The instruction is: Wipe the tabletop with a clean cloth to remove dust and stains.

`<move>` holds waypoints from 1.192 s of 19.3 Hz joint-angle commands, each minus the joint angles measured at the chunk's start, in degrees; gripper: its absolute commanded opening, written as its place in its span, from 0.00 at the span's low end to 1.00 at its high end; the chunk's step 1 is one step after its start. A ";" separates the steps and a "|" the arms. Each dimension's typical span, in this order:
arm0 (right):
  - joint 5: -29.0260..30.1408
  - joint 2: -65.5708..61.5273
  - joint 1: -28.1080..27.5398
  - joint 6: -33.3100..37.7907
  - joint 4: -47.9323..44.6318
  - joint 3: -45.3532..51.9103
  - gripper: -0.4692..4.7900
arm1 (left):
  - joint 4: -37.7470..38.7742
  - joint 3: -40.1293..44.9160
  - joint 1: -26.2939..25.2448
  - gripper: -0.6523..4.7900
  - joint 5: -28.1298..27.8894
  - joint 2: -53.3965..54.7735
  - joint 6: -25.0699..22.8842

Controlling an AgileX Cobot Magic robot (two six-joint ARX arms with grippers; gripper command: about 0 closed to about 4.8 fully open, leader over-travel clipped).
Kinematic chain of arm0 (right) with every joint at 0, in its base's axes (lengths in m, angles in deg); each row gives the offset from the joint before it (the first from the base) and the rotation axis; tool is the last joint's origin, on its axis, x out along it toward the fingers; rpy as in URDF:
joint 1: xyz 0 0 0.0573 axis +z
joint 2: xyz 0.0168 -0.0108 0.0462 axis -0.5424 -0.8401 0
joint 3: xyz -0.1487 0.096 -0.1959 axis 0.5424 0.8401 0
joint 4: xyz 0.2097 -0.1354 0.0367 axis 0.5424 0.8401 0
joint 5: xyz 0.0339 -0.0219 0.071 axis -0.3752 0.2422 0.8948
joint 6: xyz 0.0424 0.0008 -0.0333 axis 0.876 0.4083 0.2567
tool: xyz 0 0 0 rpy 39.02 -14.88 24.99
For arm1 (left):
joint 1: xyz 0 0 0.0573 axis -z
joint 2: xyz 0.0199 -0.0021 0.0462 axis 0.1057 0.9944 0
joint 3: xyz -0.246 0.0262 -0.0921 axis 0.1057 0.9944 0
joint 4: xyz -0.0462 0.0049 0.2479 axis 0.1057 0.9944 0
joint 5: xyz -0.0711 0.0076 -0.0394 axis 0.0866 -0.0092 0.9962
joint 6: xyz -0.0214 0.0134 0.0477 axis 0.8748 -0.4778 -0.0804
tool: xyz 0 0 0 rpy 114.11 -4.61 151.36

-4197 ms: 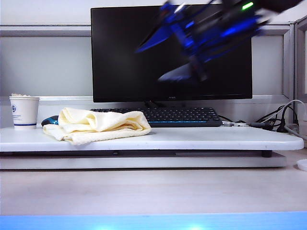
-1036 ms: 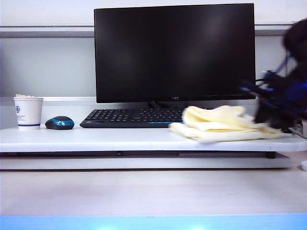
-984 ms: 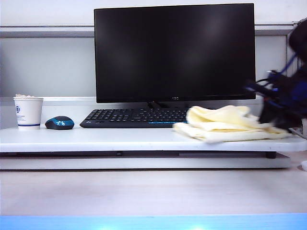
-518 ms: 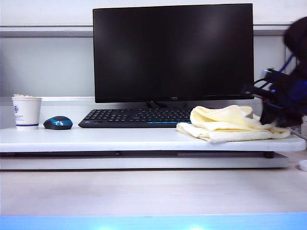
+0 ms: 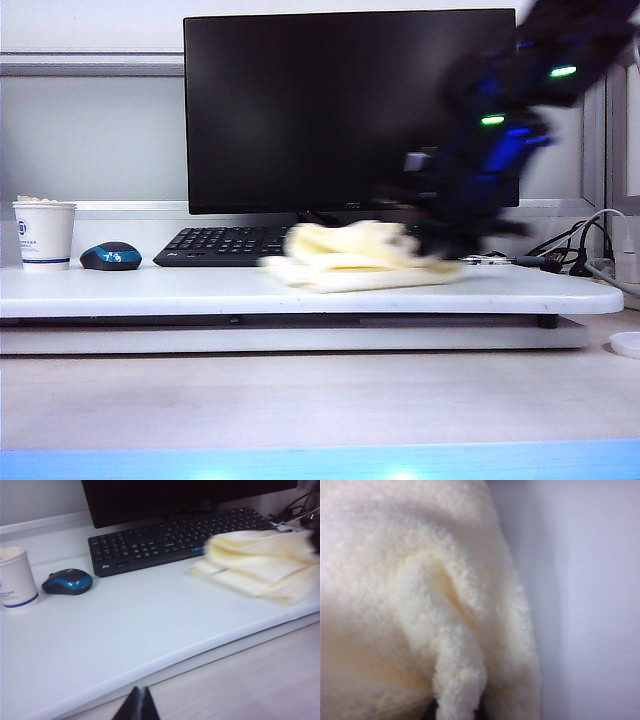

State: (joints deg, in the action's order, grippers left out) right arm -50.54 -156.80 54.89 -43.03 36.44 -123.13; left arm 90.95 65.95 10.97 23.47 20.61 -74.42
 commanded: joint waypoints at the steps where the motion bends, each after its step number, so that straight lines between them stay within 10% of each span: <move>1: 3.48 -6.03 5.79 1.33 10.99 -3.15 0.08 | -0.35 -0.02 -0.04 0.11 0.33 0.02 0.00; 11: 6.34 -23.30 19.02 1.36 18.93 -32.41 0.08 | -0.37 -0.02 -0.04 0.11 0.35 0.02 0.00; 23: 9.05 -35.82 21.57 5.77 27.41 -55.89 0.08 | -0.35 -0.02 -0.04 0.11 0.35 0.02 0.02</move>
State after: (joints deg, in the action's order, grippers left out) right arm -41.89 -190.90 76.18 -40.17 57.84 -179.98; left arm 90.93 65.95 10.97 23.47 20.61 -74.42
